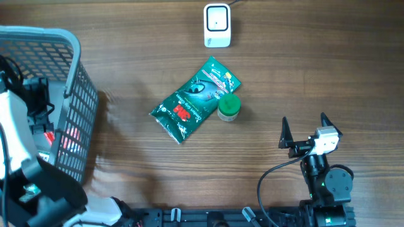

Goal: Scan the item barcode
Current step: 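Reach into the basket and grasp a small red-white packet with left gripper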

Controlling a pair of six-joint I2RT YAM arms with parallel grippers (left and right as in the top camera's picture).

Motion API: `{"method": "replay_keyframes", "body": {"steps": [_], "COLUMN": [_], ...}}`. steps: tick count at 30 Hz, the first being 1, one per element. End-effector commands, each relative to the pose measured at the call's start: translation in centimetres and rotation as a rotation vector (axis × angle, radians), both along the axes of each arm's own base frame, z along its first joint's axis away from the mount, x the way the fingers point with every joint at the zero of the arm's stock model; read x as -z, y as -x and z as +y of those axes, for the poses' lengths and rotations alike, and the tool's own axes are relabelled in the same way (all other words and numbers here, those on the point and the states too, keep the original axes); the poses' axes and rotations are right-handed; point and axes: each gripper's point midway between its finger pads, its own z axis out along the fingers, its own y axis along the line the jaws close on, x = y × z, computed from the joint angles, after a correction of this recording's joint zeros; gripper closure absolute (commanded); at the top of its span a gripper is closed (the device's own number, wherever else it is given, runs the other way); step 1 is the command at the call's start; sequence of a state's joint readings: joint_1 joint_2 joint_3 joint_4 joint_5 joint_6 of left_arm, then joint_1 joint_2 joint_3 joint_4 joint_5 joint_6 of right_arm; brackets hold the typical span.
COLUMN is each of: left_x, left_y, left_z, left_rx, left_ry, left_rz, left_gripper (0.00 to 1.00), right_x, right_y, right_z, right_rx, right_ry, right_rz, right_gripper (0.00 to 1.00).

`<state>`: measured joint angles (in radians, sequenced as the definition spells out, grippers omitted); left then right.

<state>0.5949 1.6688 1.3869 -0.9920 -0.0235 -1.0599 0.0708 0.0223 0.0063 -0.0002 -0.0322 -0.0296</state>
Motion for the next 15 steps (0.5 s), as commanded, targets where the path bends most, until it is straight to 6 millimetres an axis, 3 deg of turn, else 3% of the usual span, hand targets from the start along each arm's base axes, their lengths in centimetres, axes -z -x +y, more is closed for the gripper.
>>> {"method": "replay_keyframes", "body": {"steps": [1, 3, 6, 15], "left_x": [3.5, 5.4, 6.7, 7.0], "left_y": [-0.5, -0.1, 0.4, 2.0], "left_z": [-0.9, -1.5, -1.8, -2.8], "left_rx": [0.021, 0.006, 0.007, 0.006], "left_ry": [0.069, 0.114, 0.142, 0.185], "left_rz": [0.082, 0.141, 0.187, 0.256], "left_gripper": [0.05, 0.1, 0.15, 0.22], "right_x": [0.0, 0.0, 0.0, 0.0], "right_y": [0.0, 0.0, 0.0, 0.0], "right_z": [-0.1, -0.1, -0.1, -0.1], "right_rx": [0.009, 0.009, 0.009, 0.009], "right_ry": [-0.01, -0.01, -0.011, -0.01], "right_rz": [-0.001, -0.001, -0.001, -0.001], "right_gripper": [0.0, 0.0, 0.0, 0.0]}}
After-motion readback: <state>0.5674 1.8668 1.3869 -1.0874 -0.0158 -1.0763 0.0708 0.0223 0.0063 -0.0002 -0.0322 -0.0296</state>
